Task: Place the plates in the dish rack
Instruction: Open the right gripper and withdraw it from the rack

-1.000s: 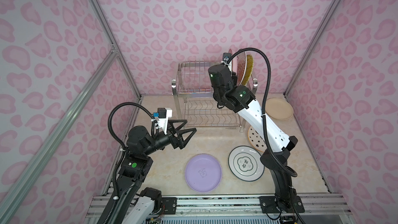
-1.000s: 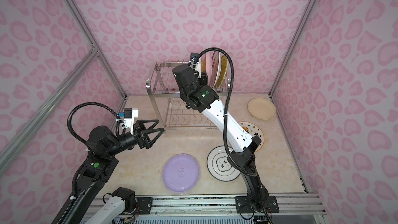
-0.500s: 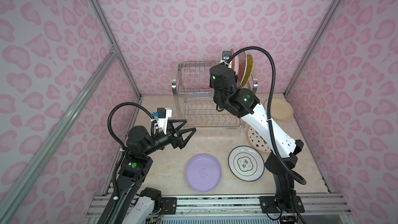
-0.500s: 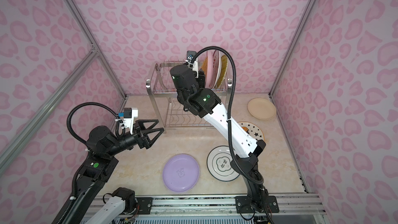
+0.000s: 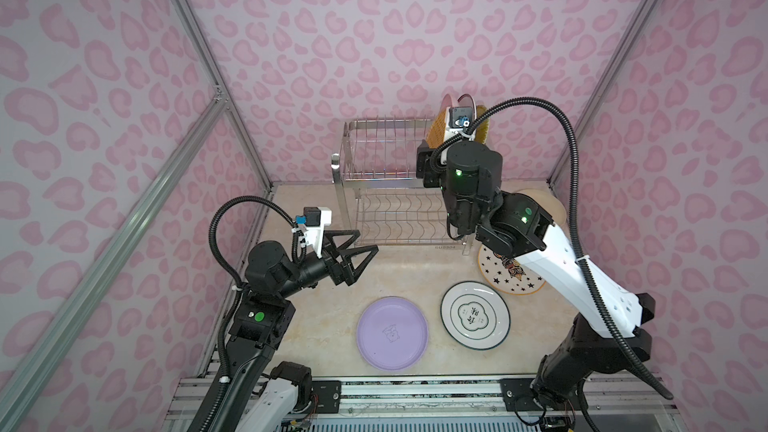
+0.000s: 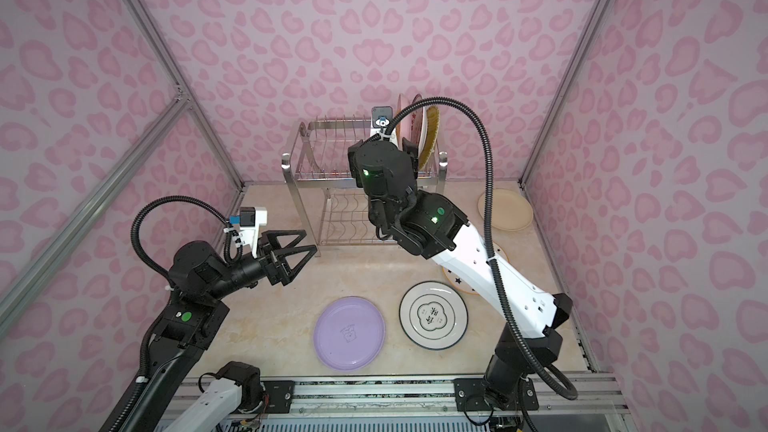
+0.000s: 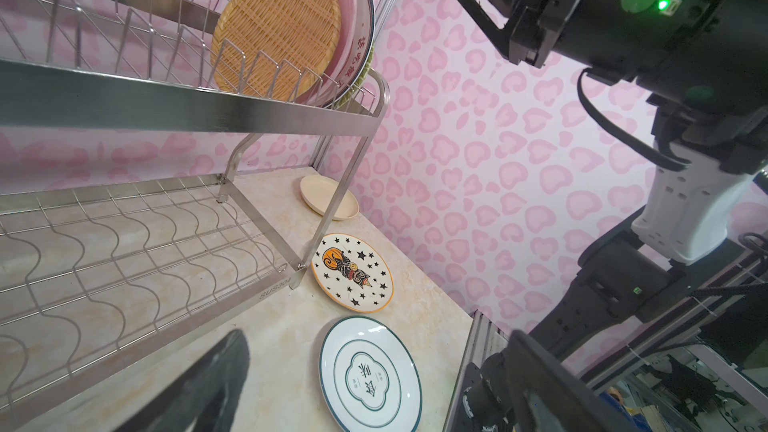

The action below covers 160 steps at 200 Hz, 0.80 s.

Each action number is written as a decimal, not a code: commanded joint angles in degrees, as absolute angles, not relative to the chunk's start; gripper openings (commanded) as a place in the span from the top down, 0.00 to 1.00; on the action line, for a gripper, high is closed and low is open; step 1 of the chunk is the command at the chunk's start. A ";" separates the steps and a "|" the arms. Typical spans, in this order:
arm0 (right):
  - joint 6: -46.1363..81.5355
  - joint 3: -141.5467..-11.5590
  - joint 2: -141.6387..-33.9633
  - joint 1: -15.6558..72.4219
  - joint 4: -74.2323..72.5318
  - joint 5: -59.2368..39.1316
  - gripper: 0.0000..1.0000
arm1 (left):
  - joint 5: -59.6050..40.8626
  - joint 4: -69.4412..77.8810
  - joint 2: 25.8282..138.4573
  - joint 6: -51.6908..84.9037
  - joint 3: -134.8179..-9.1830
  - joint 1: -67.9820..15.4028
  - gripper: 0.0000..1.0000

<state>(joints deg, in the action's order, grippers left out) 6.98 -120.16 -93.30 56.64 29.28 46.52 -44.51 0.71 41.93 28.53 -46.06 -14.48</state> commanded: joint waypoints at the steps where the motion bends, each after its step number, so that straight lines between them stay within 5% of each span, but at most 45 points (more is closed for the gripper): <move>1: 7.10 -113.15 -87.91 56.87 25.70 43.46 0.16 | -44.00 0.73 41.92 28.30 -46.90 -14.39 0.02; 72: 11.72 -86.84 -66.40 56.05 25.07 40.58 0.07 | -41.94 -2.20 42.51 27.42 -47.79 -14.40 0.02; 160: 19.18 -54.98 -49.68 45.19 19.29 20.57 0.03 | -33.48 -12.44 38.50 32.96 -39.91 -15.01 0.03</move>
